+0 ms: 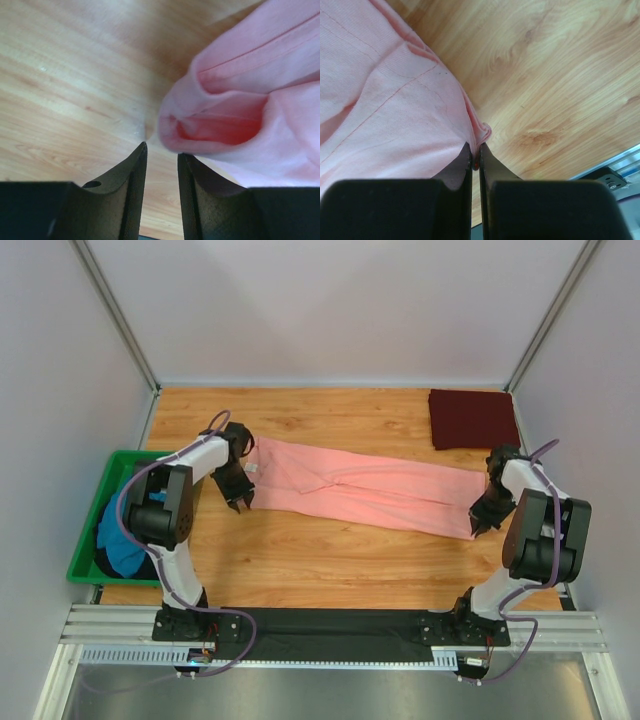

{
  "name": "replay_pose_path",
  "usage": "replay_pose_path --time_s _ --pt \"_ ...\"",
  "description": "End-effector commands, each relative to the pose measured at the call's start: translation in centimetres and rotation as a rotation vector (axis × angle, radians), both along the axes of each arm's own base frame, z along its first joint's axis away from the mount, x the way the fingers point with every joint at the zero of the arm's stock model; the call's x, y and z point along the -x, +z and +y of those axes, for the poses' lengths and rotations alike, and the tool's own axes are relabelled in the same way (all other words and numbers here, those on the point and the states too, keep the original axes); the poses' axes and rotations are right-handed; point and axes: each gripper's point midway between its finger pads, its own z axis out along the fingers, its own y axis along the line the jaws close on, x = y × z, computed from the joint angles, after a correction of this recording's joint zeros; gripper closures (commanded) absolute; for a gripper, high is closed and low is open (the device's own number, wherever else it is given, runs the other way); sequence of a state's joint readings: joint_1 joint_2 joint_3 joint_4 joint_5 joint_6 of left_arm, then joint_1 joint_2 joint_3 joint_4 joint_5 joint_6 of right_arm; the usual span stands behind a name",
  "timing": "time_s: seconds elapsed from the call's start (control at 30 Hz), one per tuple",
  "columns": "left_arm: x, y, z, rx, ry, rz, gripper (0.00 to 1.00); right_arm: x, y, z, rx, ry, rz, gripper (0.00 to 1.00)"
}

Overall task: Fold and stack the t-shirts
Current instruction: Fold the tshirt

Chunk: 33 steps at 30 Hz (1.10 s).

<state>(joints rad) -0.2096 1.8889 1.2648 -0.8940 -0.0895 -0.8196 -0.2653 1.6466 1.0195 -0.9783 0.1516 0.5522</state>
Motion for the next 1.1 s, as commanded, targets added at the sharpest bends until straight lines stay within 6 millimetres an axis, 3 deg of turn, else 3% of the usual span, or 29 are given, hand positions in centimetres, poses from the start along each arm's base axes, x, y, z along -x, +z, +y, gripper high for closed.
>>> replay_pose_path --time_s 0.0,0.27,0.43,0.57,0.7,0.8,1.07 --pt "0.3 2.5 0.7 -0.004 -0.031 -0.076 0.62 0.3 0.5 -0.5 0.032 0.001 -0.027 1.00" --pt "-1.2 4.9 -0.3 0.048 -0.050 -0.134 0.61 1.2 0.0 0.1 0.010 0.001 -0.016 1.00" --pt "-1.2 3.6 -0.7 0.071 -0.042 -0.140 0.61 1.6 -0.1 0.0 0.018 -0.002 -0.011 1.00" --pt "-1.4 1.2 -1.3 0.098 -0.044 -0.140 0.61 1.8 0.0 -0.1 0.027 -0.001 -0.010 1.00" --pt "-1.8 0.6 -1.9 0.131 -0.052 -0.135 0.61 2.2 -0.3 0.1 0.016 0.007 -0.008 1.00" --pt "-1.4 0.2 -1.6 0.111 -0.050 -0.115 0.61 2.3 -0.3 0.1 0.021 0.006 -0.012 1.00" --pt "0.3 -1.1 1.7 -0.075 -0.093 0.041 0.64 2.9 -0.1 -0.5 0.058 -0.014 0.022 1.00"
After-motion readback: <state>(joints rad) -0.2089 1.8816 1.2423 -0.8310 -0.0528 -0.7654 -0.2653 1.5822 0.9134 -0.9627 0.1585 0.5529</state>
